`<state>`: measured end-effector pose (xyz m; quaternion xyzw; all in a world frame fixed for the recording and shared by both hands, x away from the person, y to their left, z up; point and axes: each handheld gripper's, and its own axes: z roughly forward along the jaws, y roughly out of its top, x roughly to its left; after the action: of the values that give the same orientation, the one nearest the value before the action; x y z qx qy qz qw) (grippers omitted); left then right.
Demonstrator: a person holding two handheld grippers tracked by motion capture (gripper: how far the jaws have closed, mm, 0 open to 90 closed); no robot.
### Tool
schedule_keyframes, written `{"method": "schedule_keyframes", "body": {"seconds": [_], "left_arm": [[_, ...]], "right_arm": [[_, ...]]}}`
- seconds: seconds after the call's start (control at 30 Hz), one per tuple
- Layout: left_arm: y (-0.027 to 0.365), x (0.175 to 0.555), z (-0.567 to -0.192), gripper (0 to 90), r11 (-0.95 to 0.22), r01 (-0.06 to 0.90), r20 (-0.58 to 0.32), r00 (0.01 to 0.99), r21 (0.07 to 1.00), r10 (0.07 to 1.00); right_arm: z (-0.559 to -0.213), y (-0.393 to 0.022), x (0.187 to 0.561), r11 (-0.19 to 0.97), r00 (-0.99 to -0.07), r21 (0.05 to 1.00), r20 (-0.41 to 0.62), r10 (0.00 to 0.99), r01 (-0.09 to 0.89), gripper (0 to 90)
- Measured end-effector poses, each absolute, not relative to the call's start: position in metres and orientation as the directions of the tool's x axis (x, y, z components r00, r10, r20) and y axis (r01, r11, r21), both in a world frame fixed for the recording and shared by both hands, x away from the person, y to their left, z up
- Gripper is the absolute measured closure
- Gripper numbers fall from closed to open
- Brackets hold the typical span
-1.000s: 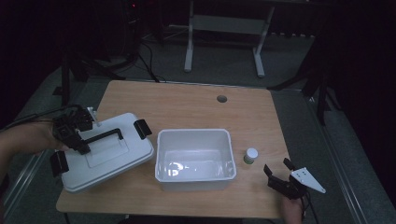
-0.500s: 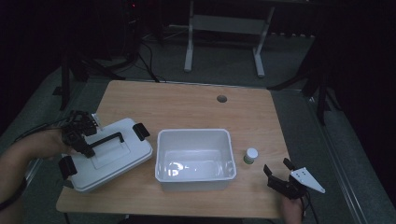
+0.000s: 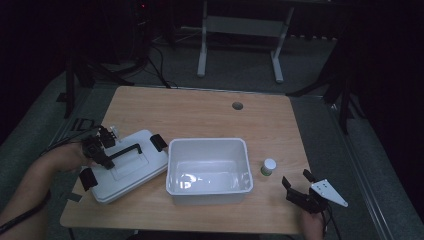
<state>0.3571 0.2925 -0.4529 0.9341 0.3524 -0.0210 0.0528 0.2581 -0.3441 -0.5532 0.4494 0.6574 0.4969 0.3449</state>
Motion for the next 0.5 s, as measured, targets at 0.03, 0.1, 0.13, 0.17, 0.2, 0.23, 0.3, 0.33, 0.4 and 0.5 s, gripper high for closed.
{"method": "schedule_keyframes", "body": {"seconds": [0.03, 0.1, 0.13, 0.17, 0.2, 0.23, 0.3, 0.33, 0.4, 0.5], "left_arm": [[0.291, 0.359, -0.457, 83.3, -0.753, 0.652, -0.076, 0.758, 0.094, 0.647], [0.289, 0.361, -0.462, 83.3, -0.756, 0.649, -0.080, 0.761, 0.085, 0.644], [0.289, 0.361, -0.462, 83.3, -0.756, 0.649, -0.080, 0.761, 0.085, 0.644], [0.288, 0.362, -0.464, 83.3, -0.754, 0.652, -0.074, 0.758, 0.078, 0.648], [0.288, 0.363, -0.467, 83.3, -0.754, 0.654, -0.080, 0.757, 0.071, 0.649], [0.287, 0.363, -0.471, 83.3, -0.755, 0.652, -0.076, 0.758, 0.067, 0.648], [0.288, 0.364, -0.473, 83.3, -0.755, 0.653, -0.080, 0.757, 0.063, 0.648], [0.288, 0.364, -0.474, 83.3, -0.755, 0.653, -0.080, 0.757, 0.062, 0.648], [0.289, 0.365, -0.476, 83.3, -0.755, 0.653, -0.082, 0.757, 0.060, 0.648], [0.290, 0.367, -0.479, 83.2, -0.753, 0.655, -0.086, 0.755, 0.064, 0.650]], "right_arm": [[-0.553, -0.344, 0.258, 0.103, -0.358, 0.963, -0.007, 0.934, 0.249, 12.9], [-0.553, -0.344, 0.258, 0.104, -0.358, 0.963, -0.008, 0.934, 0.248, 12.9], [-0.553, -0.344, 0.258, 0.103, -0.358, 0.963, -0.008, 0.934, 0.248, 12.9], [-0.553, -0.344, 0.258, 0.103, -0.358, 0.963, -0.008, 0.934, 0.248, 12.9], [-0.553, -0.344, 0.258, 0.103, -0.358, 0.963, -0.008, 0.934, 0.248, 12.9], [-0.553, -0.344, 0.258, 0.103, -0.358, 0.963, -0.007, 0.934, 0.248, 12.9], [-0.553, -0.344, 0.258, 0.103, -0.358, 0.963, -0.007, 0.934, 0.247, 12.9], [-0.553, -0.344, 0.258, 0.103, -0.358, 0.963, -0.007, 0.934, 0.248, 12.9], [-0.553, -0.344, 0.258, 0.104, -0.359, 0.963, -0.008, 0.933, 0.249, 12.9], [-0.553, -0.343, 0.258, 0.109, -0.359, 0.962, -0.013, 0.933, 0.250, 12.9]]}}
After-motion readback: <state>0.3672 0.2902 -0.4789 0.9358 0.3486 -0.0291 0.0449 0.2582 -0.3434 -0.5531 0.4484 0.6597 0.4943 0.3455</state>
